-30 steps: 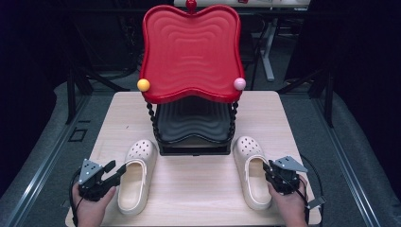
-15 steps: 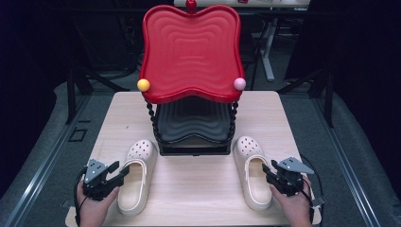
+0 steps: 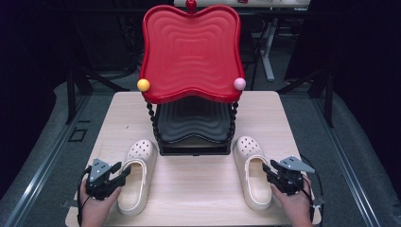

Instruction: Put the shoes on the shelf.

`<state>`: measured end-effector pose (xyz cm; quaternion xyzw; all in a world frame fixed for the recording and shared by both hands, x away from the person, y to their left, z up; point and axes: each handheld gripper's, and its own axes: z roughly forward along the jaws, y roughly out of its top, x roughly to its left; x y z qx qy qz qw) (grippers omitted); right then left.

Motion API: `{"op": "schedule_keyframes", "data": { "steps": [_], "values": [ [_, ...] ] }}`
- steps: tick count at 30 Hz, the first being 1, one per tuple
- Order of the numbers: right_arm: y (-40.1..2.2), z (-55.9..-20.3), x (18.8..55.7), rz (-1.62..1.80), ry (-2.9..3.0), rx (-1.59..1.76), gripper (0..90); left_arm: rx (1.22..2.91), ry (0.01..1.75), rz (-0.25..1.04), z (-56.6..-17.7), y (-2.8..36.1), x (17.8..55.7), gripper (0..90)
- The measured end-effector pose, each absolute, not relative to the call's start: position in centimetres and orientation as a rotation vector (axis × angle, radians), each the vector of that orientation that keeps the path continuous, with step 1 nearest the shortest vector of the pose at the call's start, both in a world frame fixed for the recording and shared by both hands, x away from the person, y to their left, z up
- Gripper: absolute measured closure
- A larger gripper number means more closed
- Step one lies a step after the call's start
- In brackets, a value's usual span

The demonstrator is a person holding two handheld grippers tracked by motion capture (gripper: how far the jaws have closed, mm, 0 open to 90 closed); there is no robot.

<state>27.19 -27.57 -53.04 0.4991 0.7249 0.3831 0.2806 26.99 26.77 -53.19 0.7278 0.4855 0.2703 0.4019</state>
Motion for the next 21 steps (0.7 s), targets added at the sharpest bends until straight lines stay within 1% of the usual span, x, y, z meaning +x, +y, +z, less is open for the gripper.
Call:
{"op": "schedule_keyframes", "data": {
  "steps": [13, 18, 21],
  "values": [
    [-27.42, -53.04, 27.34, 1.019, 1.936, 1.333, 64.4, 1.882, 1.241, 0.72, -53.5, 25.96, 27.72, 62.6],
    [-27.31, -53.01, 27.42, 1.01, 1.941, 1.319, 65.0, 1.887, 1.253, 0.73, -53.6, 25.93, 27.93, 66.4],
    [-27.28, -52.98, 27.45, 1.006, 1.941, 1.315, 65.7, 1.888, 1.267, 0.726, -53.66, 25.99, 27.96, 67.0]
  ]
}}
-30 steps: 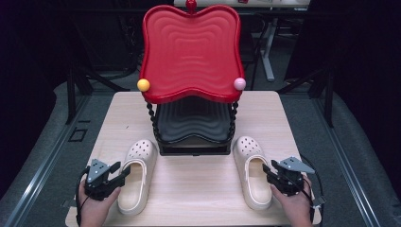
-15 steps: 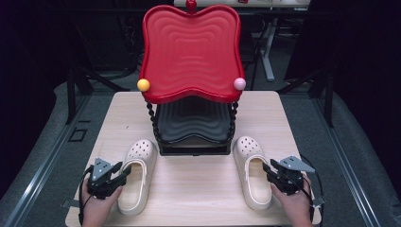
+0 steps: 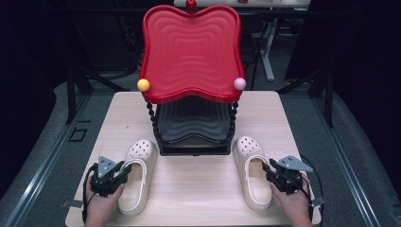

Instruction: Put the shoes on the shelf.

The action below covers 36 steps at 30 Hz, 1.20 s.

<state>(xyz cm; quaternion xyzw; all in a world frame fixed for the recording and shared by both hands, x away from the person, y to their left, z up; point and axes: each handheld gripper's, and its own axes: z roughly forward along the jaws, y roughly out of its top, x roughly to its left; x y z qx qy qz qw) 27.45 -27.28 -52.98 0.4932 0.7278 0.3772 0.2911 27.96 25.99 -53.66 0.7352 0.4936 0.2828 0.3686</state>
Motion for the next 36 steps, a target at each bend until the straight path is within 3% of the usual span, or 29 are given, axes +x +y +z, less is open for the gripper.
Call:
{"op": "schedule_keyframes", "data": {
  "steps": [36],
  "values": [
    [-26.3, -52.9, 27.8, 0.891, 1.959, 1.31, 75.5, 1.832, 1.343, 0.714, -53.5, 26.5, 28.0, 74.2]
  ]
}}
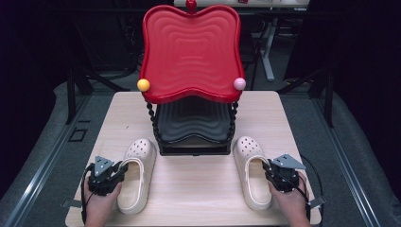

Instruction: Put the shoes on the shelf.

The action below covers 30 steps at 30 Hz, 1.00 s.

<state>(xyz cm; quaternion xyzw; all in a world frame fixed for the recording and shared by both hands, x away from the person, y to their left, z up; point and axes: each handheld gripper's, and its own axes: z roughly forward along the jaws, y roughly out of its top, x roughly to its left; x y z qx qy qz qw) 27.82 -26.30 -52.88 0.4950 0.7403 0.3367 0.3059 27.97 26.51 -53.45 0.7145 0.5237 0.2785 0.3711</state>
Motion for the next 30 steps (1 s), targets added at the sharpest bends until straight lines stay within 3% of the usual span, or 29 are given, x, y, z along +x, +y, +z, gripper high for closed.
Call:
{"op": "schedule_keyframes", "data": {
  "steps": [30],
  "values": [
    [-25.6, -49.6, 24.9, 0.901, 1.898, 1.314, 76.1, 1.794, 1.301, 0.736, -50.0, 27.0, 25.1, 75.4]
  ]
}}
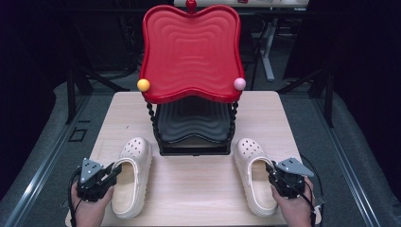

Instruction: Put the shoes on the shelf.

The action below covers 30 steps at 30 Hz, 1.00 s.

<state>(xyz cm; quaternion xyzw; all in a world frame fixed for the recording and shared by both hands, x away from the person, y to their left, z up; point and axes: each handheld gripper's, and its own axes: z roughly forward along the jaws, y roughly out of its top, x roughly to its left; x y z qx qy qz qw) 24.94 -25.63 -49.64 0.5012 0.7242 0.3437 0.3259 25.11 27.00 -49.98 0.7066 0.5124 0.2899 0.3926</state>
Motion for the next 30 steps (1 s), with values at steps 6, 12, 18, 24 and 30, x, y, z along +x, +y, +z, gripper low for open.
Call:
{"op": "schedule_keyframes", "data": {
  "steps": [6, 12, 18, 24, 30],
  "values": [
    [-25.4, -47.7, 24.1, 0.955, 1.892, 1.299, 76.2, 1.809, 1.276, 0.726, -48.5, 27.0, 24.5, 75.4],
    [-24.5, -45.7, 23.0, 1.005, 1.9, 1.248, 76.2, 1.803, 1.237, 0.713, -47.0, 26.7, 23.4, 75.5],
    [-23.7, -44.8, 22.4, 1.062, 1.903, 1.22, 76.2, 1.806, 1.19, 0.694, -46.3, 25.9, 22.8, 75.5],
    [-22.8, -44.6, 22.2, 1.082, 1.912, 1.204, 76.2, 1.809, 1.144, 0.668, -46.1, 24.3, 23.0, 75.6],
    [-21.6, -44.6, 22.5, 1.103, 1.933, 1.182, 76.2, 1.813, 1.097, 0.645, -45.9, 22.3, 23.7, 75.6]
  ]
}}
